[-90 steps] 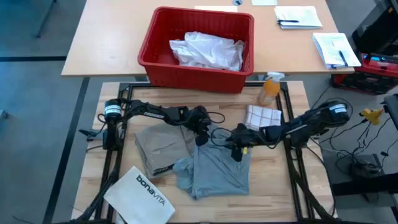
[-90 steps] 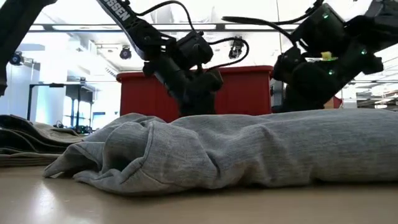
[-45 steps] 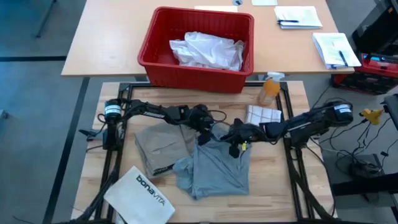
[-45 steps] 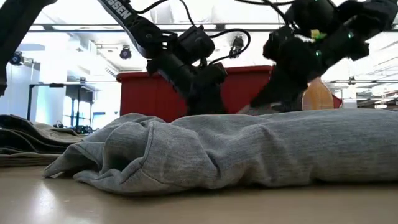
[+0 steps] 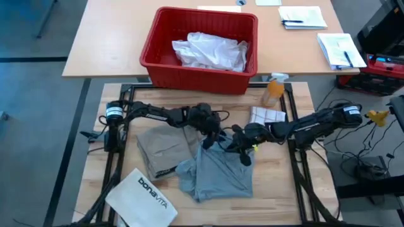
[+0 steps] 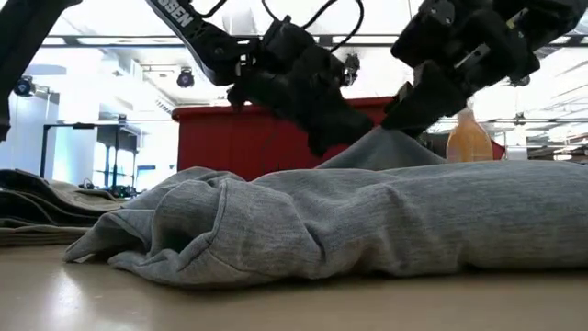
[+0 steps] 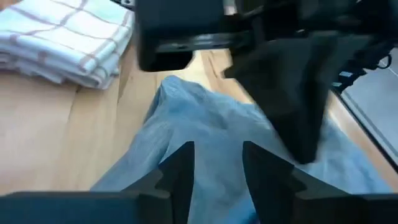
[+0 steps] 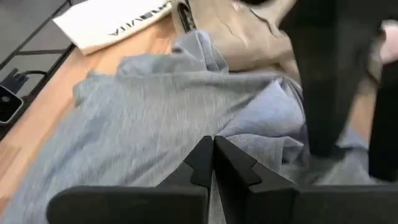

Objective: Fold laundry
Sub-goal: Fold the gray shirt

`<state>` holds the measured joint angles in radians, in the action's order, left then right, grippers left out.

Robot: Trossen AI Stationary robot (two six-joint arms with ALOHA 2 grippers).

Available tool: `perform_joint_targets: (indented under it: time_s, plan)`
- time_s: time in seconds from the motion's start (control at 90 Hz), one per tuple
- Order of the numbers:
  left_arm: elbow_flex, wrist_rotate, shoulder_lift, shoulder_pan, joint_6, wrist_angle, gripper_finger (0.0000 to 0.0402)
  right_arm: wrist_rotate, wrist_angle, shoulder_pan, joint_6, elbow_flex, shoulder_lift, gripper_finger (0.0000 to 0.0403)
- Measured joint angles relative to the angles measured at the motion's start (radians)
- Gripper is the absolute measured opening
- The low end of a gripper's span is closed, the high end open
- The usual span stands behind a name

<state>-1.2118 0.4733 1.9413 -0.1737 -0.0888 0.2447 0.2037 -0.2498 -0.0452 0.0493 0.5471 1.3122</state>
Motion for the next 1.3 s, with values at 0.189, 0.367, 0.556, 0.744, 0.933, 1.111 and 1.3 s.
perform_joint_targets:
  time_s: [0.189,0.367,0.556,0.744,0.933,1.111,1.3]
  plan:
    - [-0.002,0.023,0.001,0.003,-0.022,-0.012,0.012,0.014,0.012,-0.002,-0.032,0.035,0.048,0.0]
    - [-0.003,0.127,0.001,-0.008,-0.059,-0.031,0.0158,0.006,0.035,-0.002,-0.036,0.038,0.053,0.0]
    - [-0.003,0.163,0.007,-0.008,-0.048,-0.066,0.0207,0.005,0.043,-0.002,-0.041,0.038,0.049,0.0]
    - [-0.003,0.167,0.05,-0.01,-0.056,-0.095,0.0236,0.005,0.043,-0.002,-0.046,0.052,0.049,0.0]
    - [-0.003,0.195,0.05,-0.006,-0.05,-0.088,0.0222,0.005,0.044,-0.002,-0.05,0.054,0.049,0.0]
    - [-0.003,0.2,0.05,-0.006,-0.039,-0.09,0.0127,-0.016,0.052,-0.002,-0.05,0.054,0.049,0.0]
    - [-0.003,0.201,0.053,-0.006,-0.038,-0.098,0.001,-0.023,0.062,-0.002,-0.024,0.063,0.048,0.0]
